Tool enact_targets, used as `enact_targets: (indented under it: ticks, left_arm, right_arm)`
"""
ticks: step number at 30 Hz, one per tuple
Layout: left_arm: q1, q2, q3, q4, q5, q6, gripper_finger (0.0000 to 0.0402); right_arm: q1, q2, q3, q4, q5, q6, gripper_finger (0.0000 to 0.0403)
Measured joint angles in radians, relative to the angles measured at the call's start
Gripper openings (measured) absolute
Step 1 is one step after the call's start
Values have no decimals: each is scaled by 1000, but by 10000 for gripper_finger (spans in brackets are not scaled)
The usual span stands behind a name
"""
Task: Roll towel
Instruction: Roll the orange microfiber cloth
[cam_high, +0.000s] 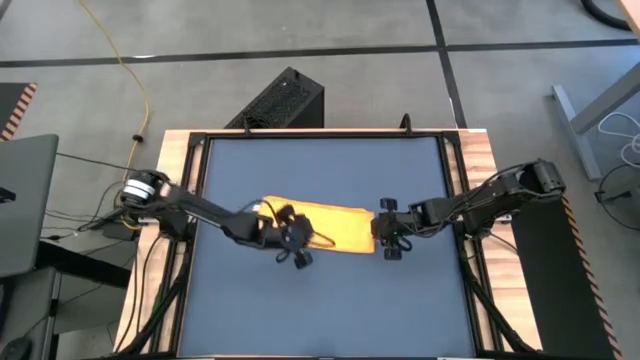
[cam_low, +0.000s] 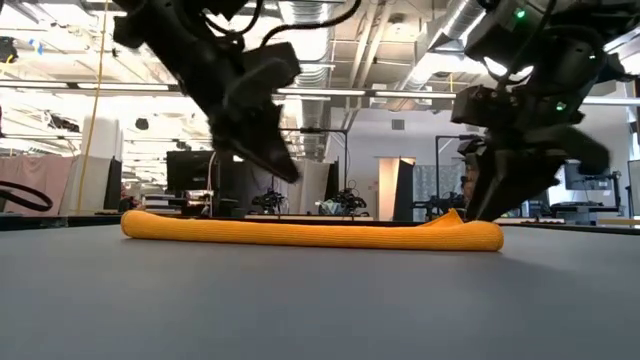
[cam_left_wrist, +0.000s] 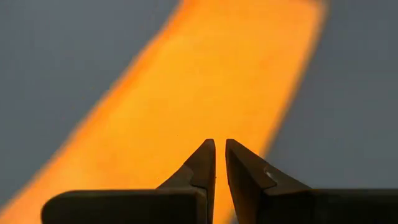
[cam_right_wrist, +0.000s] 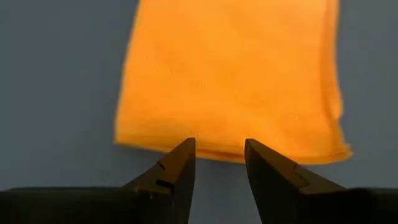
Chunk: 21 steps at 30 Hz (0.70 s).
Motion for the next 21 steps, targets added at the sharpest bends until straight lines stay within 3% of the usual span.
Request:
enact_targets:
  ticks: [3, 8, 12, 16, 21]
  left_arm:
    - [-23, 85, 0, 105, 0, -15, 27]
    - [-22, 170, 0, 83, -2, -123, 27]
    - [-26, 175, 1, 72, -4, -140, 27]
    - [-38, 158, 2, -4, -5, -158, 27]
    - [-62, 112, 2, -182, -14, -175, 27]
  right_arm:
    - [-37, 0, 0, 5, 3, -13, 164]
    - [-97, 41, 0, 42, -6, -37, 164]
    - [-99, 150, 2, 131, -89, -35, 164]
    - [-41, 250, 5, 211, -147, 50, 164]
    - [121, 287, 8, 346, -219, 208, 164]
